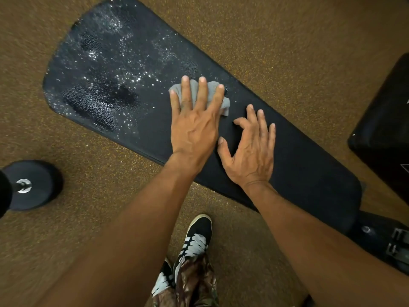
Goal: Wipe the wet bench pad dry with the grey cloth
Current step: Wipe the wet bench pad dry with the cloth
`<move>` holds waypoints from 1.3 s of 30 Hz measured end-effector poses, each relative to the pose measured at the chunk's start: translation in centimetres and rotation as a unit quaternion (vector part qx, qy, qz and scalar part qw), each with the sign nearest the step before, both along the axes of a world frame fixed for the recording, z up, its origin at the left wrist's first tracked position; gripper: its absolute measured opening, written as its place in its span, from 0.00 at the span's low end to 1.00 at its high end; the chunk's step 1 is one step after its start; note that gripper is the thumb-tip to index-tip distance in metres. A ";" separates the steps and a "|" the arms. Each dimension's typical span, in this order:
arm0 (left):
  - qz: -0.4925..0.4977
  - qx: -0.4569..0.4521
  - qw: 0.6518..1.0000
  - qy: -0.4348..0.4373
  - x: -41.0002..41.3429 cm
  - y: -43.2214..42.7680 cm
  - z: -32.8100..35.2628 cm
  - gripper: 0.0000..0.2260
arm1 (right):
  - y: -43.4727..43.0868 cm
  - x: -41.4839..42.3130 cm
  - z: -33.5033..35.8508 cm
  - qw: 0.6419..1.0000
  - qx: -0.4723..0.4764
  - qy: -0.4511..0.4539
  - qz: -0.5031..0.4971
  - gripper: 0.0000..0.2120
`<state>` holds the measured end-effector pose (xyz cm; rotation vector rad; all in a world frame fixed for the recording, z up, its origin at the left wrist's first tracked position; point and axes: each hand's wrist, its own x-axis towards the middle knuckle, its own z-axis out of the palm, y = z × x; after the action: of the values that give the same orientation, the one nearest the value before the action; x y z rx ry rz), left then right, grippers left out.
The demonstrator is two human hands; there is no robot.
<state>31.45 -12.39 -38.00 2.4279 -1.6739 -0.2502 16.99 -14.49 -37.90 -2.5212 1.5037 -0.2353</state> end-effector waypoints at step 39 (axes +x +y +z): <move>-0.109 -0.021 0.994 -0.024 2.5 -3.5 0.1 0.21 | -0.3 0.0 -0.1 1.000 0.006 -0.004 -0.016 0.33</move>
<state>33.96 -15.84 -37.92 2.2380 -1.9447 -0.1855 17.00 -14.84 -37.97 -2.4868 1.5387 -0.2394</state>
